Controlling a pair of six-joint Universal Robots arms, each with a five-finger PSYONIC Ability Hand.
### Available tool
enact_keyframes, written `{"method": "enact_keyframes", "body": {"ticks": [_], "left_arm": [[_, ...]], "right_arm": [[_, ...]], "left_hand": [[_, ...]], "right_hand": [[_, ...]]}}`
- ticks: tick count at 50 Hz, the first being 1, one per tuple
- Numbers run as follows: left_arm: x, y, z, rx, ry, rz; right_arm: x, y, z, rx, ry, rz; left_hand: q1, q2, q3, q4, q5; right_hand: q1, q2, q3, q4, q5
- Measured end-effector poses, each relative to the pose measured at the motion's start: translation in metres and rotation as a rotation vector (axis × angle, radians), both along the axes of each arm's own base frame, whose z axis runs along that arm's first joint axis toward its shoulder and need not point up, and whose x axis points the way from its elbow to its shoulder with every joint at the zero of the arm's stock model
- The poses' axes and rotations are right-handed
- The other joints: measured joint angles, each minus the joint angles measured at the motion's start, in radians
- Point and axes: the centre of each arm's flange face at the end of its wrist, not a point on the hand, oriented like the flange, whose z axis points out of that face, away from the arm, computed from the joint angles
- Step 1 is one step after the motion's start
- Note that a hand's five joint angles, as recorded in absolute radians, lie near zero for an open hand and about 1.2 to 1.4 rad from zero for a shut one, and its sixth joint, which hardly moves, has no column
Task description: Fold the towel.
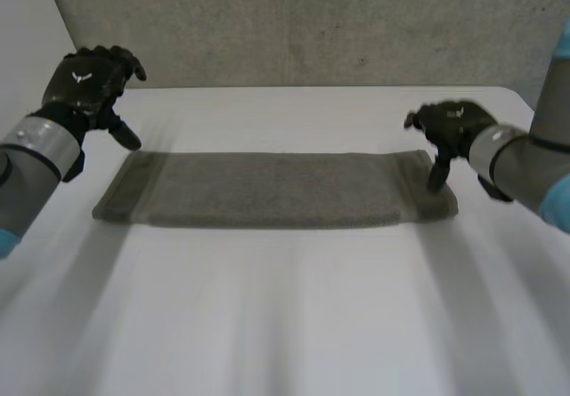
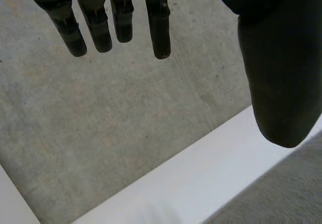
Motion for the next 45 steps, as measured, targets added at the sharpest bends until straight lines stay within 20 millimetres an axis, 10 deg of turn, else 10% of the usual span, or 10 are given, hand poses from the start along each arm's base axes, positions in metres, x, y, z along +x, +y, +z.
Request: {"method": "enact_keyframes", "body": {"ticks": [21,45], "left_arm": [[0.004,0.009,-0.050,-0.006,0.023,0.006],[0.008,0.006,-0.057,-0.004,0.026,0.019]], "right_arm": [[-0.023,-0.015,-0.088,-0.013,0.099,-0.025],[-0.031,-0.035,-0.105,-0.029,0.084,-0.050]], "left_hand": [[0.000,-0.001,0.000,0.000,0.000],[0.000,-0.001,0.000,0.000,0.000]], "right_hand": [[0.110,0.088,0.100,0.085,0.130],[1.066,1.045,1.067,1.075,1.094]]}}
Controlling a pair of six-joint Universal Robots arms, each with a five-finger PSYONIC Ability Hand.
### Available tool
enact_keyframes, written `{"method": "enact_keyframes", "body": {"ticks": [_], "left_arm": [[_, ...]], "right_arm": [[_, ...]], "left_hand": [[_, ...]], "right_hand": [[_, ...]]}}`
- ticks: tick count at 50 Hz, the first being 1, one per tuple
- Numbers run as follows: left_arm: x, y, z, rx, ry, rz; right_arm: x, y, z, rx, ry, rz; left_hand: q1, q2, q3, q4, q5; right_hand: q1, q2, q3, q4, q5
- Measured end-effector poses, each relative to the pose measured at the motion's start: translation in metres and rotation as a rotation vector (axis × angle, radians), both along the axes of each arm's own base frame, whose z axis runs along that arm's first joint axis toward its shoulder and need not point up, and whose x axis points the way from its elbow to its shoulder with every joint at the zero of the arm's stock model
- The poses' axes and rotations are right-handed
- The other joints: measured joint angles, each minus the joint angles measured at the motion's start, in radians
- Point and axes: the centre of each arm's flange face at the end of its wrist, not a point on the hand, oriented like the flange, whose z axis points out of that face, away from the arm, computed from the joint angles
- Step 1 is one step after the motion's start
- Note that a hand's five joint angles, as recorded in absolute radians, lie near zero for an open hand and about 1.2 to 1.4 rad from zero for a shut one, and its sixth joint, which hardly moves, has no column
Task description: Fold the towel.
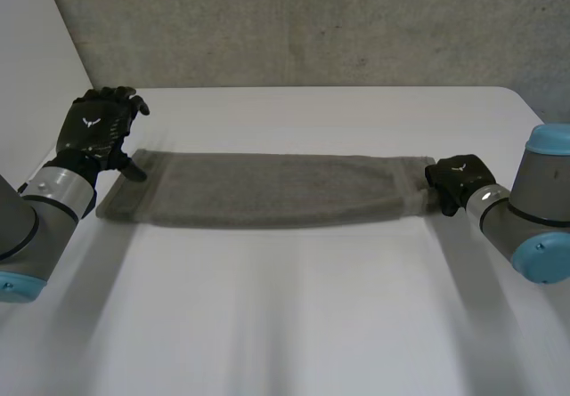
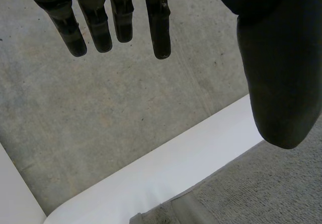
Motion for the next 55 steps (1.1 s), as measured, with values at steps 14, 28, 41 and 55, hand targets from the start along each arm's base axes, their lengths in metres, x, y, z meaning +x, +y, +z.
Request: {"method": "enact_keyframes", "body": {"ticks": [14,28,41,55], "left_arm": [[0.000,-0.001,0.000,-0.010,0.001,0.001],[0.000,-0.001,-0.001,-0.013,0.002,0.004],[0.001,-0.001,-0.001,-0.013,0.001,0.004],[0.002,0.000,-0.002,-0.009,-0.001,0.006]], "right_arm": [[-0.044,-0.017,0.024,-0.037,-0.009,-0.062],[-0.134,-0.051,0.071,-0.138,0.200,-0.161],[0.000,-0.013,0.153,-0.342,0.191,0.079],[0.227,0.119,0.096,-0.422,0.111,0.535]], "left_hand": [[0.000,0.000,0.000,0.000,0.000],[0.000,-0.001,0.000,0.000,0.000],[0.000,-0.001,0.000,0.000,0.000],[0.000,-0.001,0.000,0.000,0.000]], "right_hand": [[0.003,0.000,0.000,0.000,0.000],[0.007,0.000,0.010,0.000,0.000],[0.008,0.009,0.016,0.004,0.000],[0.008,0.009,0.019,0.004,0.000]]}}
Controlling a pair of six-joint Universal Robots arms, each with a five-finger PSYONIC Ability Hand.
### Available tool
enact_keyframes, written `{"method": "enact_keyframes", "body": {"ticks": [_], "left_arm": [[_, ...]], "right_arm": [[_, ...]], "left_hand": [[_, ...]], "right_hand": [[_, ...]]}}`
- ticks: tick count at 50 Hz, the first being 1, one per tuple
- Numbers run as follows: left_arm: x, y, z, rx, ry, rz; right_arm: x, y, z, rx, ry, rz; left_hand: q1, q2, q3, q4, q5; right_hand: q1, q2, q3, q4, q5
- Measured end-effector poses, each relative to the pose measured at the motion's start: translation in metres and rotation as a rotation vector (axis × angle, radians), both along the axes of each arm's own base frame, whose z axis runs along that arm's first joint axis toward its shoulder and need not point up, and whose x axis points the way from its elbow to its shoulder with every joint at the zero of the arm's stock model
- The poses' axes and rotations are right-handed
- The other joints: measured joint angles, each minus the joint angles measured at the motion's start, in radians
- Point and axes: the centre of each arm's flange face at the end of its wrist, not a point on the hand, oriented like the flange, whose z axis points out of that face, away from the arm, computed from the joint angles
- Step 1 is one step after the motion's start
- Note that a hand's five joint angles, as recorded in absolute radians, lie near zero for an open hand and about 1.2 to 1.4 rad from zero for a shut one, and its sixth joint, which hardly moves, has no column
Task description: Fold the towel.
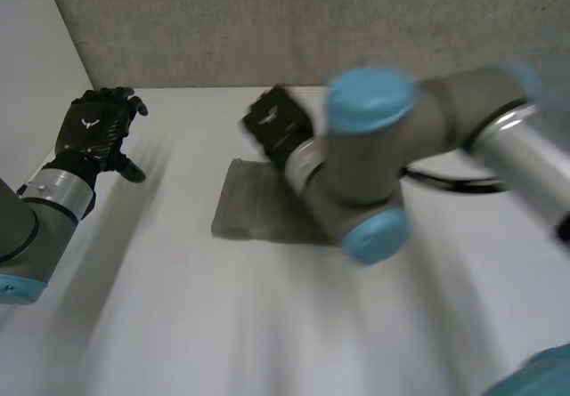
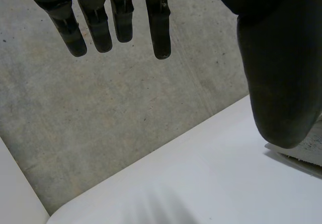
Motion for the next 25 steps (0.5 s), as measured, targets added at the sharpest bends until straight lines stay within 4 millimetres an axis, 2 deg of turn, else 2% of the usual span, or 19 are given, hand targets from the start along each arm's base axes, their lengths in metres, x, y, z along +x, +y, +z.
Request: {"method": "enact_keyframes", "body": {"ticks": [2,4,5,6,8,10,12,15,19,23,24,25], "left_arm": [[0.000,0.001,0.000,0.001,0.000,0.000],[0.000,0.001,0.000,0.001,-0.001,0.000],[0.000,0.001,0.000,0.001,-0.001,-0.001],[0.000,0.001,0.000,0.001,-0.001,-0.001],[0.000,0.001,0.000,0.001,-0.001,-0.002],[0.000,0.001,0.000,0.001,-0.001,-0.002],[0.000,0.001,0.000,0.000,-0.001,-0.003],[-0.001,0.001,-0.001,0.001,-0.001,-0.004],[-0.001,0.001,-0.003,0.003,-0.003,-0.005],[-0.001,0.001,-0.004,0.007,-0.005,-0.006],[-0.001,0.001,-0.005,0.008,-0.005,-0.007],[-0.001,0.001,-0.005,0.009,-0.006,-0.007]], "right_arm": [[0.018,0.013,-0.025,0.014,0.017,0.038],[0.027,0.019,-0.041,0.024,0.030,0.054],[0.031,0.023,-0.052,0.033,0.040,0.063],[0.033,0.024,-0.057,0.037,0.045,0.065],[0.037,0.029,-0.073,0.048,0.060,0.069],[0.039,0.030,-0.079,0.051,0.065,0.062],[0.039,0.030,-0.077,0.045,0.058,0.053],[0.038,0.026,-0.058,0.020,0.026,0.034],[0.029,0.014,-0.015,-0.027,-0.035,-0.006],[0.008,-0.002,0.028,-0.054,-0.088,-0.062],[-0.004,-0.009,0.042,-0.044,-0.103,-0.092],[-0.009,-0.011,0.046,-0.038,-0.107,-0.103]], "left_hand": [[0.000,0.000,0.000,0.000,0.000],[0.000,0.000,0.000,0.000,0.000],[0.000,0.000,0.000,0.000,0.000],[0.000,0.000,0.000,0.000,0.000],[0.000,0.000,0.000,0.000,0.000],[0.000,0.000,0.000,0.000,0.000],[0.000,0.000,0.000,0.000,0.000],[0.000,0.000,0.000,0.000,0.000],[0.000,0.000,0.000,0.000,0.000],[0.000,0.000,0.000,0.000,0.000],[0.000,0.000,0.000,0.000,0.000],[0.000,0.000,0.000,0.000,0.000]], "right_hand": [[-0.002,-0.002,-0.002,-0.002,-0.002],[-0.173,-0.151,-0.159,-0.167,-0.166],[-0.399,-0.400,-0.402,-0.408,-0.417],[-0.503,-0.504,-0.504,-0.508,-0.524],[-0.852,-0.858,-0.853,-0.858,-0.896],[-1.039,-1.042,-1.057,-1.065,-1.088],[-1.066,-1.056,-1.083,-1.083,-1.094],[-1.070,-1.056,-1.083,-1.083,-1.094],[-1.074,-1.056,-1.083,-1.083,-1.094],[-1.074,-1.056,-1.083,-1.083,-1.094],[-1.074,-1.056,-1.083,-1.083,-1.094],[-1.074,-1.056,-1.083,-1.083,-1.094]]}}
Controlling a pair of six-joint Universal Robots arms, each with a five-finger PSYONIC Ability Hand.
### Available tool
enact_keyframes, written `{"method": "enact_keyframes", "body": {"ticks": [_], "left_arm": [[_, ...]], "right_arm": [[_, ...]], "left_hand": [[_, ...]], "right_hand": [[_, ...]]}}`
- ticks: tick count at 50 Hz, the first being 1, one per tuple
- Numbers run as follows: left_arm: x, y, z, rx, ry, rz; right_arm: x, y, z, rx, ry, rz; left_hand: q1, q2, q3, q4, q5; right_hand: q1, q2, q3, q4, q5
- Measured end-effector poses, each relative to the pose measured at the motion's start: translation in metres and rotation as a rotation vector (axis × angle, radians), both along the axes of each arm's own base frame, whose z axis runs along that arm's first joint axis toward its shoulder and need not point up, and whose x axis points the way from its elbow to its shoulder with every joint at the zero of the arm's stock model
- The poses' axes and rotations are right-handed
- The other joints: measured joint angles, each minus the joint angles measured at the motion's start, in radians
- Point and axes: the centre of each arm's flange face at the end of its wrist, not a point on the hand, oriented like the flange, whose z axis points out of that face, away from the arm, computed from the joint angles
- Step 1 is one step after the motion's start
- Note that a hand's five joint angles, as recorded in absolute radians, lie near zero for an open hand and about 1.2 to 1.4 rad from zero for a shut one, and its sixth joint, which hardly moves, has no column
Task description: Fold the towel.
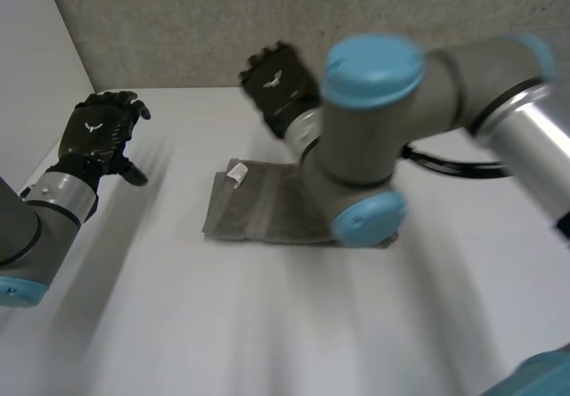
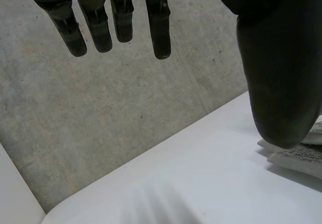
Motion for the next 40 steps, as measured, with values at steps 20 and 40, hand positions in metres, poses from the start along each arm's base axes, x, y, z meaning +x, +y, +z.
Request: {"method": "enact_keyframes", "body": {"ticks": [20,40], "left_arm": [[-0.006,0.005,-0.003,0.011,-0.002,-0.018],[-0.019,0.017,-0.007,0.030,0.000,-0.066]], "right_arm": [[-0.156,-0.021,-0.100,0.583,-0.108,-0.259],[-0.159,-0.014,-0.135,0.556,-0.181,-0.244]], "left_hand": [[0.000,0.000,0.000,0.000,0.000],[0.000,0.000,0.000,0.000,0.000]], "right_hand": [[0.301,0.283,0.287,0.279,0.308],[0.775,0.758,0.752,0.746,0.765]]}}
